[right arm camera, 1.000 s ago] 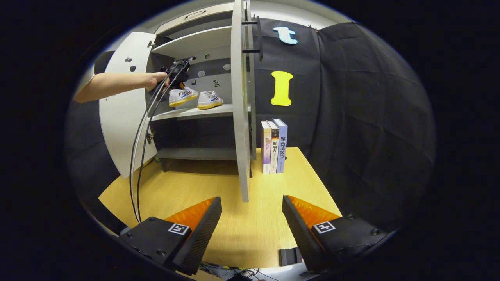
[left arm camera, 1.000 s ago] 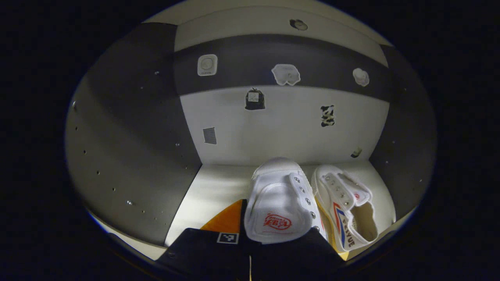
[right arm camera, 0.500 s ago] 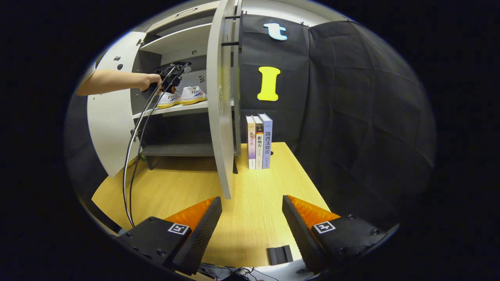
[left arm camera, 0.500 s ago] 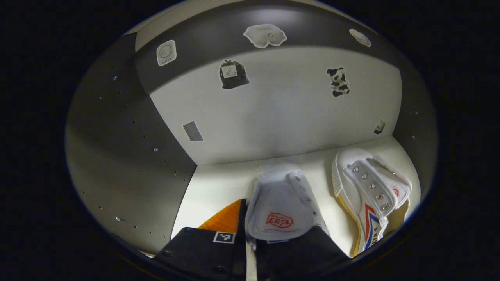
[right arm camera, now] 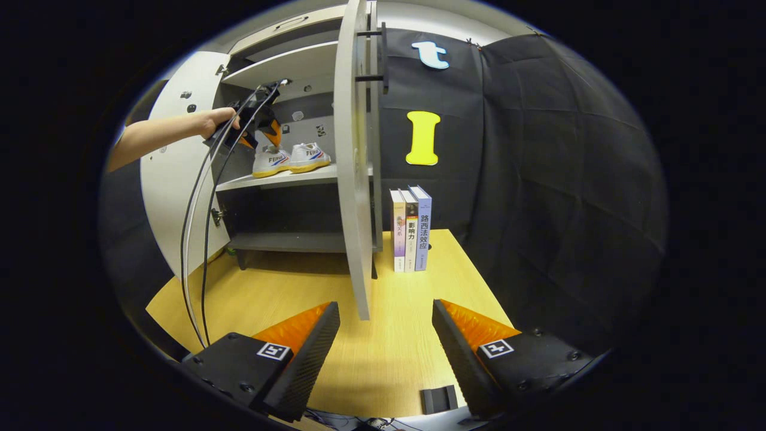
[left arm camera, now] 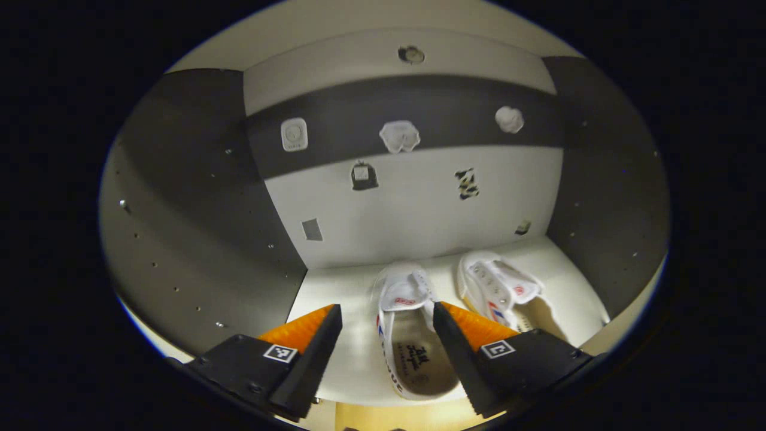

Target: Grab one shoe with the right hand and put it into the shoe cabinet, grab the other shoe with the left hand and put it into the shoe cabinet; then close the right door with the right hand and the left door with the left hand.

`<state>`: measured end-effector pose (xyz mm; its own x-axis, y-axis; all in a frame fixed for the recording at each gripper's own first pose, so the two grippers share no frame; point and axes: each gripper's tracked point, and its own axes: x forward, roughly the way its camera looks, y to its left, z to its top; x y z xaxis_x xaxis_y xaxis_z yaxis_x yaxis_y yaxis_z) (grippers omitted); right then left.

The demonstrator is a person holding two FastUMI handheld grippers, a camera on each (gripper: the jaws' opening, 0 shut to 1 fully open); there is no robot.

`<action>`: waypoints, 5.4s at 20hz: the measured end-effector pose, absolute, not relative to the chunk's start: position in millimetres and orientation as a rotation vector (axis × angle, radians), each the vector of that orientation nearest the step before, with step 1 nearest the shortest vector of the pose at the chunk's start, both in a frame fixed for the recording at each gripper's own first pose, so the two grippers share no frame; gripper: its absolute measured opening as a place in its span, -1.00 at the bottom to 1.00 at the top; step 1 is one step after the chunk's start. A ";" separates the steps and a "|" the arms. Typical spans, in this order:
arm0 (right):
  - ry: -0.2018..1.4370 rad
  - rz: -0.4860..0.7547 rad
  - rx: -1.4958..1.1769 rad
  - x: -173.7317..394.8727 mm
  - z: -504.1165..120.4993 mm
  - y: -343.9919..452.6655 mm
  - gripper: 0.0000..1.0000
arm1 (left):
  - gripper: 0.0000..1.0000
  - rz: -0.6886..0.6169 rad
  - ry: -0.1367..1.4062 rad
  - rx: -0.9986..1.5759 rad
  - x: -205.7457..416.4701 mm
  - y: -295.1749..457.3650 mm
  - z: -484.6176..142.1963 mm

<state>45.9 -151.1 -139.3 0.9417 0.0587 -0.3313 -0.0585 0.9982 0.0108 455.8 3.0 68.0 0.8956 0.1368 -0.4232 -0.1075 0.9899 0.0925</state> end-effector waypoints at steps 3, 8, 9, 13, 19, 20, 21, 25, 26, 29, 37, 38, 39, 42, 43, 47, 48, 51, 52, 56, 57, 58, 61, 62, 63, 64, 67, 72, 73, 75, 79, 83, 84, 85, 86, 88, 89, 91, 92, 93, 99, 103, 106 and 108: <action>0.323 0.085 -0.021 42.6 -133.4 -139.4 0.97 | 0.95 0.065 0.327 0.000 404.6 -16.2 94.3; 0.279 0.084 0.008 40.2 -102.0 -131.9 0.97 | 0.95 0.066 0.182 -0.051 316.7 -19.2 104.4; 0.259 0.070 0.017 40.9 -89.6 -135.6 0.97 | 0.94 0.074 0.151 -0.048 301.6 -16.9 102.6; 0.168 -0.031 0.047 52.3 -34.5 -172.6 0.97 | 0.97 0.116 0.084 -0.062 236.4 -13.4 78.1; 0.072 -0.155 0.045 75.7 38.7 -234.6 0.96 | 0.95 0.081 0.108 -0.029 172.8 -31.3 28.1; 0.071 -0.170 0.046 81.4 46.5 -243.6 0.96 | 0.94 0.071 0.121 -0.048 166.0 -34.9 19.2; 0.064 -0.180 0.056 86.8 55.9 -251.3 0.96 | 0.95 0.056 0.126 -0.062 159.4 -39.6 13.3; 0.018 -0.186 0.096 111.4 92.4 -268.7 1.00 | 0.94 0.016 0.156 0.016 139.7 -43.1 -10.5; 0.007 -0.190 0.087 119.6 99.1 -273.4 0.89 | 0.94 0.009 0.158 0.018 138.1 -45.9 -13.4; 0.005 -0.169 0.053 142.3 112.7 -276.5 0.96 | 0.95 0.007 0.161 -0.050 130.2 -48.4 -16.9; 0.032 -0.020 0.162 184.8 134.7 -232.9 0.97 | 0.93 0.084 0.157 -0.041 121.2 -22.9 -25.2; 0.029 -0.003 0.161 185.7 138.5 -227.4 0.96 | 0.92 0.090 0.162 -0.032 118.9 -21.0 -27.4; 0.029 0.023 0.163 186.5 140.9 -217.9 0.96 | 0.93 0.094 0.162 -0.030 117.8 -19.8 -27.6; -0.006 0.005 0.099 183.3 148.4 -216.0 0.90 | 0.93 0.101 0.152 -0.050 116.9 -18.2 -25.7; -0.014 0.001 0.081 183.1 149.6 -214.1 0.92 | 0.93 0.103 0.148 -0.058 118.1 -17.5 -24.9; -0.017 -0.020 0.066 176.8 146.3 -200.4 0.94 | 0.93 0.114 0.151 -0.069 115.9 -8.8 -27.6; -0.018 -0.011 0.065 175.2 146.4 -192.1 0.94 | 0.93 0.116 0.152 -0.069 114.6 -6.1 -28.0; -0.013 0.027 0.057 169.4 142.3 -164.3 0.94 | 0.93 0.125 0.145 -0.072 110.3 2.7 -24.8; -0.007 0.046 0.057 168.4 138.3 -151.6 0.94 | 0.93 0.128 0.144 -0.071 106.9 6.3 -24.2; 0.004 0.104 0.078 169.8 128.9 -106.0 0.94 | 0.93 0.153 0.149 -0.059 92.9 24.8 -24.2; -0.001 0.112 0.082 170.9 129.2 -95.8 1.00 | 0.93 0.162 0.150 -0.052 87.6 30.0 -24.4; -0.004 0.123 0.082 174.0 127.6 -85.2 0.94 | 0.93 0.170 0.152 -0.046 82.9 36.0 -26.2; 0.012 0.182 0.098 181.7 122.9 -44.3 0.94 | 0.94 0.227 0.184 -0.045 67.6 60.7 -36.3; 0.020 0.220 0.110 183.2 122.1 -25.8 0.95 | 0.93 0.234 0.182 -0.058 61.5 66.5 -34.2; 0.026 0.247 0.119 181.2 120.1 -9.6 0.95 | 0.93 0.244 0.175 -0.070 56.2 73.5 -31.1; 0.025 0.257 0.118 176.8 119.7 -0.1 0.95 | 0.93 0.258 0.167 -0.076 51.8 82.7 -28.9; 0.012 0.254 0.081 163.9 111.9 16.5 0.95 | 0.92 0.326 0.151 -0.064 39.5 122.2 -18.2; 0.034 0.177 0.057 128.6 67.1 18.1 0.95 | 0.93 0.358 0.087 -0.090 44.9 188.7 9.8; 0.046 0.155 0.065 123.0 58.4 16.7 0.95 | 0.93 0.358 0.073 -0.108 49.6 201.0 16.3; 0.084 0.121 0.085 115.1 38.6 18.2 0.95 | 0.92 0.354 0.048 -0.144 53.8 228.0 28.2; 0.107 0.079 0.089 100.9 29.3 17.8 0.96 | 0.91 0.305 0.013 -0.204 71.9 260.2 52.5; 0.094 0.042 0.058 87.2 23.8 17.1 0.95 | 0.91 0.248 -0.021 -0.207 95.0 281.8 92.1; 0.101 0.040 0.057 84.1 19.1 19.2 0.96 | 0.90 0.236 -0.027 -0.196 100.5 284.4 101.9; 0.114 0.044 0.055 80.5 11.4 22.6 0.95 | 0.90 0.219 -0.025 -0.182 108.0 284.0 108.9; 0.133 0.049 0.048 77.4 3.2 25.2 0.96 | 0.91 0.200 -0.028 -0.171 115.0 283.4 116.3; 0.163 0.063 0.040 73.2 -9.1 29.6 0.96 | 0.90 0.165 -0.038 -0.152 126.5 276.8 125.7; 0.171 0.069 0.042 71.7 -13.1 30.9 0.96 | 0.90 0.163 -0.045 -0.148 127.6 272.7 128.1; 0.189 0.077 0.060 71.6 -18.6 32.0 0.96 | 0.89 0.139 -0.049 -0.142 135.0 259.4 129.9; 0.197 0.080 0.078 72.8 -20.2 32.2 0.96 | 0.90 0.127 -0.043 -0.136 137.4 251.9 130.2; 0.196 0.082 0.099 74.7 -18.9 30.3 0.97 | 0.89 0.134 -0.047 -0.118 135.5 250.7 131.2; 0.166 0.064 0.041 85.7 -18.9 2.5 0.97 | 0.84 0.161 -0.014 -0.107 133.6 233.0 128.9; 0.206 0.092 0.083 89.8 -34.1 -5.9 0.97 | 0.83 0.082 0.000 -0.198 141.2 180.8 122.0; 0.205 0.096 0.058 98.2 -35.6 -24.7 0.97 | 0.82 0.064 -0.006 -0.222 152.8 140.1 122.8; 0.199 0.100 0.061 102.2 -35.7 -37.3 0.97 | 0.82 0.048 -0.009 -0.219 164.0 109.9 123.5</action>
<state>102.2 -37.3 -35.7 0.9753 0.1050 -0.1942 -0.0930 0.9932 0.0699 164.0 109.9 123.5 0.9988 0.0483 0.0033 -0.0464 0.9749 -0.2176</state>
